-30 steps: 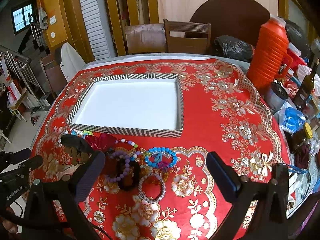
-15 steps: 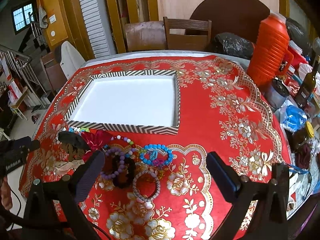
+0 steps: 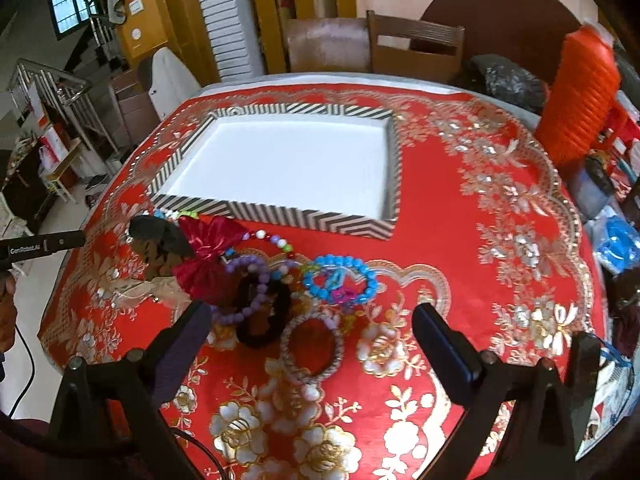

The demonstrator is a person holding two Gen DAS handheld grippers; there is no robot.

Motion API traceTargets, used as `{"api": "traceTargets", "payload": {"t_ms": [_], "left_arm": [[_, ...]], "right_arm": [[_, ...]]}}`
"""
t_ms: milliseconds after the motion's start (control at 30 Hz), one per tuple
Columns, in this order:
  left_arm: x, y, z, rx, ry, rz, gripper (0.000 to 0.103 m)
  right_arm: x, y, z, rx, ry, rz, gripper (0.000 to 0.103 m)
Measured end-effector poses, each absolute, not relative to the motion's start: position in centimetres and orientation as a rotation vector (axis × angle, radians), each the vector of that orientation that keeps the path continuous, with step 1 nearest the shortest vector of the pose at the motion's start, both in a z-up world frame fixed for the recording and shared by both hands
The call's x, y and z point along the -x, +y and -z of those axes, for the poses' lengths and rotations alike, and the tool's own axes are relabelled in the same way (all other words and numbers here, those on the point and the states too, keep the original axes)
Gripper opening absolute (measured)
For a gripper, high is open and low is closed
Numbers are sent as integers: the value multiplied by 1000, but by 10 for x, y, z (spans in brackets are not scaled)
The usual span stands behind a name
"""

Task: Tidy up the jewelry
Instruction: 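Move both tools over the jewelry pile beside the white tray, then grasp the black scrunchie with the left tool while the right tool grasps the blue bead bracelet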

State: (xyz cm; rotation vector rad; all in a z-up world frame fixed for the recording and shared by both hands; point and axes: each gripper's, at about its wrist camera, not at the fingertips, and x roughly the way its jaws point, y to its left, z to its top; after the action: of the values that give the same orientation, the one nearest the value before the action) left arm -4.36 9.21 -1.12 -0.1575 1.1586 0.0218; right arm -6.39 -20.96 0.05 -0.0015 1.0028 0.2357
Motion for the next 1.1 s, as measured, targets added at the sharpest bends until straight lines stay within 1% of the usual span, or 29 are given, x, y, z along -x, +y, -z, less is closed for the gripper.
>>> {"api": "traceTargets", "payload": {"t_ms": [133,300,367,433,567,633,767,800,1000,1100], "left_arm": [[37,82,14,173,1180,16,27],[26,79,14,215,1183,31,27],[21,80,15,248,1187,41,27],[15,81,17,271,1197,43,27],[0,79,24,291,1225,41,27],[-6,80,28,307,1237,47,27],[-18,82,36,338,1266,45,27],[-20,82,38,345,1273,52,27],[-29,75,53,331,1313,87,27],[-34,77,62,372,1338,89,27]], "right_arm": [[56,-201,3,15,1016,-275,95],[45,-216,14,-11,1036,-249,93],[37,-227,23,-31,1059,-227,91],[27,-238,32,-51,1077,-200,83],[12,-252,46,-76,1094,-169,78],[7,-256,50,-84,1102,-167,72],[2,-264,54,-80,1109,-151,69],[0,-267,55,-80,1112,-148,65],[-12,-279,65,-98,1150,-159,64],[-16,-279,70,-91,1163,-174,64]]}}
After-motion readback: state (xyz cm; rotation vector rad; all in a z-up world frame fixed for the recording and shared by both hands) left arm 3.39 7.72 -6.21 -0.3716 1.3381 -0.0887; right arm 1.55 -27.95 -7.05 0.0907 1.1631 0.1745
